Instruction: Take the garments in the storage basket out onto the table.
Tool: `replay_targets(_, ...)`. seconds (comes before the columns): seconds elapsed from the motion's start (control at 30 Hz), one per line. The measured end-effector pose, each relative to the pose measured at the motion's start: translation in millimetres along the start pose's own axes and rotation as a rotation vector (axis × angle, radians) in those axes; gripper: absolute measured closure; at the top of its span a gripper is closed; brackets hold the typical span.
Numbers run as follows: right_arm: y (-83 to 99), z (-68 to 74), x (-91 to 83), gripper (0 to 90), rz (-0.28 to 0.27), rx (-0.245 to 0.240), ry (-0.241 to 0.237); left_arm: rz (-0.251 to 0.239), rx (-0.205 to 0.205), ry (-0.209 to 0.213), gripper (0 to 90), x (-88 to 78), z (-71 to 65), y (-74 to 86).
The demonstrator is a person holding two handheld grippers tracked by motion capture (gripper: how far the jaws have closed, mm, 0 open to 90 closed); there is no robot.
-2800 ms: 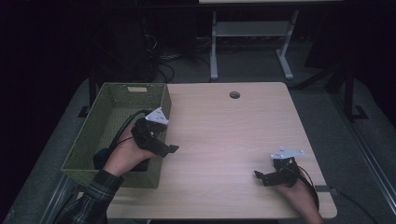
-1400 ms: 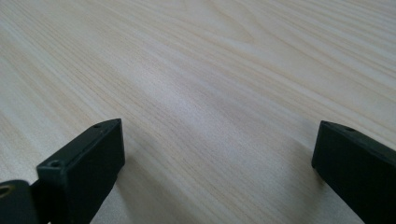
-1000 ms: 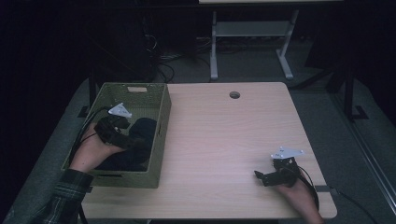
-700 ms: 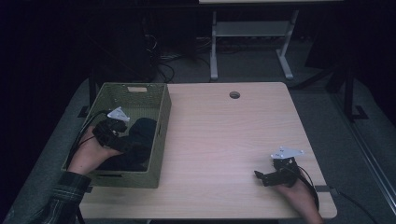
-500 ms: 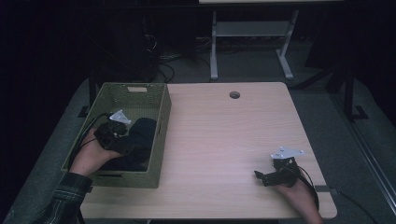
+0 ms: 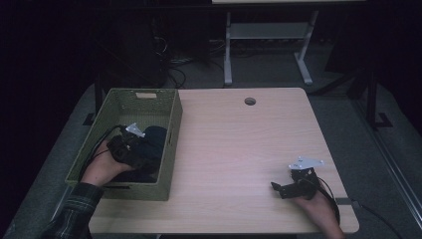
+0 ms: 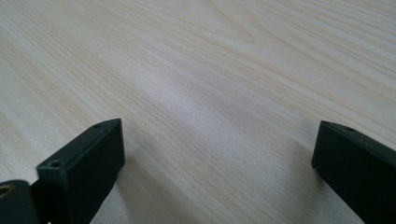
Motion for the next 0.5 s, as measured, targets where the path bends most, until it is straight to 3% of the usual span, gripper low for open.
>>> replay_targets(0.5,0.0,0.0,0.0,2.0,0.0,0.0,0.0,0.113,0.036,0.0,14.0,21.3,-2.4,0.4)
Point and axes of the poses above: each handheld gripper's, and its own axes: x roughly forward along the jaws, y roughly out of its underside, z roughly to its left, the point moved 3 cm from there along x, roughly forward along the jaws, and after that the axes turned 2 degrees about -z, right-handed, at the moved point
